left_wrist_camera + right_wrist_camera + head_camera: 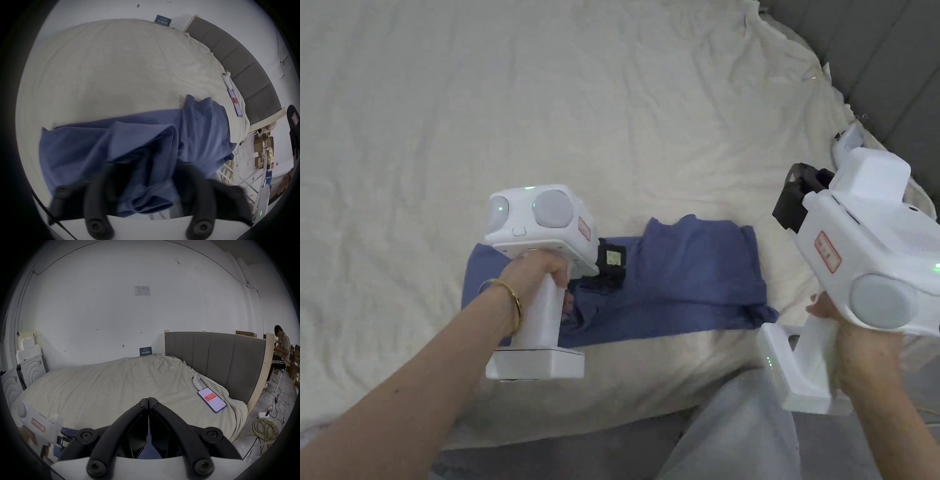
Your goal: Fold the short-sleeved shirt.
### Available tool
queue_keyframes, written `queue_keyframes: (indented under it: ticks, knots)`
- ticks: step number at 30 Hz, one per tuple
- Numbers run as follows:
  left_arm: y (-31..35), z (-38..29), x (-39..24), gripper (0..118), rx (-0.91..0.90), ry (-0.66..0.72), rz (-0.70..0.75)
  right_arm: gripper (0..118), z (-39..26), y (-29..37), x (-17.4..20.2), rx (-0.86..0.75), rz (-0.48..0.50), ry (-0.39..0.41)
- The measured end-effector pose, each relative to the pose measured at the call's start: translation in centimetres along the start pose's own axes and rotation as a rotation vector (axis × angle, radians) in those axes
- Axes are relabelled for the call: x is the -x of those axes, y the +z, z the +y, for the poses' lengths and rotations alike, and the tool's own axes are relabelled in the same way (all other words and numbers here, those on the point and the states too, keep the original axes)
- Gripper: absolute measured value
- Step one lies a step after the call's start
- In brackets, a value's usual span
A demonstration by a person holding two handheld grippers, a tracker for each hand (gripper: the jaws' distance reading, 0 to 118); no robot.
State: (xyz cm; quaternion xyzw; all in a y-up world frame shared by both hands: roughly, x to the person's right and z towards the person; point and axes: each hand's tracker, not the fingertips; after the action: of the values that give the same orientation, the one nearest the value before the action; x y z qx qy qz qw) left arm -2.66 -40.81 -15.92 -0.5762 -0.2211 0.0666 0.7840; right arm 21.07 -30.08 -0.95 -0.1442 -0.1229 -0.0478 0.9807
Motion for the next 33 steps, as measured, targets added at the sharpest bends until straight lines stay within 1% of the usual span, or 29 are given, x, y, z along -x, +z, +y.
queue_keyframes:
  ticks: [1,2,3,5,9,10,11,12,13,14,15,16,19,22,27,29,31,33]
  knots:
    - [0.1,-0.1,-0.3,94,0.005,0.002,-0.035,0,-0.1,0.0,-0.1,0.002,-0.002,0.002]
    - [0.6,0.0,-0.5,106,0.010,0.010,-0.062,0,-0.1,0.0,-0.2,0.003,-0.003,0.005]
    - [1.4,0.2,-0.3,112,0.000,0.006,-0.087,0,-0.1,0.0,-0.2,0.003,-0.005,0.005]
    - [3.1,0.7,0.1,113,-0.052,-0.006,-0.110,0,-0.2,-0.1,-0.4,0.005,-0.005,-0.001]
    - [7.7,1.4,2.3,113,-0.238,-0.011,-0.071,0,-0.3,0.0,-0.4,0.005,-0.001,-0.008]
    - [8.5,1.2,2.8,107,-0.288,-0.018,-0.052,0,-0.3,0.0,-0.3,0.006,0.001,-0.007]
    - [9.1,1.0,3.3,95,-0.356,-0.024,0.010,0,-0.3,0.0,-0.3,0.007,0.004,-0.008]
    - [9.4,0.5,3.6,77,-0.406,-0.043,0.080,0,-0.3,0.0,-0.3,0.007,0.006,-0.010]
    - [9.3,0.1,3.9,41,-0.431,-0.067,0.149,0,-0.3,0.0,-0.3,0.007,0.007,-0.013]
    - [8.7,-0.5,4.0,19,-0.433,-0.089,0.241,0,-0.3,0.0,-0.2,0.009,0.008,-0.016]
    - [8.0,-1.1,4.3,6,-0.425,-0.098,0.284,0,-0.3,0.0,-0.3,0.009,0.009,-0.018]
    - [7.5,-1.8,4.7,0,-0.412,-0.101,0.291,0,-0.3,0.0,-0.2,0.008,0.009,-0.020]
    - [5.5,-3.8,5.2,0,-0.349,-0.102,0.257,0,-0.2,0.1,-0.3,0.008,0.008,-0.022]
    - [3.7,-5.4,4.6,0,-0.316,-0.102,0.255,0,-0.3,0.1,-0.3,0.011,0.007,-0.023]
    - [0.8,-7.1,1.6,0,-0.264,-0.176,0.215,0,-0.6,0.2,-0.8,0.019,-0.003,-0.030]
    - [-0.2,-7.6,-0.1,0,-0.249,-0.256,0.200,0,-0.8,0.3,-1.1,0.024,-0.009,-0.039]
    - [-1.1,-8.4,-2.2,0,-0.256,-0.350,0.248,0,-0.9,0.4,-1.4,0.029,-0.013,-0.046]
    - [-1.8,-8.6,-3.6,0,-0.242,-0.387,0.195,0,-1.0,0.6,-1.6,0.032,-0.019,-0.044]
